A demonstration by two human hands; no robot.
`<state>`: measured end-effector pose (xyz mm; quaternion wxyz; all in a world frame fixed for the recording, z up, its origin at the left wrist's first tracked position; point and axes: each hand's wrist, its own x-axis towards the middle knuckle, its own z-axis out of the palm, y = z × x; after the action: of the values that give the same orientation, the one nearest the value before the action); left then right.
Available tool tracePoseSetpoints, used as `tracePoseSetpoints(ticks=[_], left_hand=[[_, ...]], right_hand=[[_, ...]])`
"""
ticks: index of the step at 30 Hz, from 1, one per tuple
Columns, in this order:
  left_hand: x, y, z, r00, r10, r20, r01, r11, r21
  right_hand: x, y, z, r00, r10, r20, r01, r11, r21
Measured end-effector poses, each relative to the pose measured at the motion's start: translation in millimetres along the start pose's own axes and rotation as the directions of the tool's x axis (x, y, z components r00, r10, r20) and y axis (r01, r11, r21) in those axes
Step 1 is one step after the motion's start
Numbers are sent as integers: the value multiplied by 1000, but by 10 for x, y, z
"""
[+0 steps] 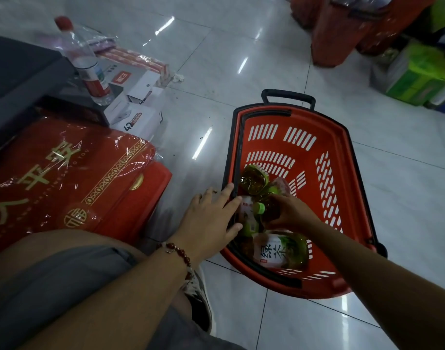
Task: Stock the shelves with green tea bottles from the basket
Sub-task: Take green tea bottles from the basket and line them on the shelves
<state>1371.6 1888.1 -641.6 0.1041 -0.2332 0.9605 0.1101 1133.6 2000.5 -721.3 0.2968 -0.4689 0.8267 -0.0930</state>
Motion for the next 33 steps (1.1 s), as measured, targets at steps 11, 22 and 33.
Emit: tracePoseSetpoints(ticks=[11, 22, 33], left_hand=[[-48, 82, -72, 1000, -20, 7, 20, 1000, -5], [-224, 252, -216, 996, -28, -80, 3, 956, -294], [-415, 188, -442, 861, -295, -414, -171, 597, -783]], right_hand=[[-426, -18, -517, 969, 68, -235, 58, 870, 490], [-921, -858, -960, 966, 46, -254, 170, 628, 760], [-1101, -1675, -1136, 954, -67, -292, 260, 671, 695]])
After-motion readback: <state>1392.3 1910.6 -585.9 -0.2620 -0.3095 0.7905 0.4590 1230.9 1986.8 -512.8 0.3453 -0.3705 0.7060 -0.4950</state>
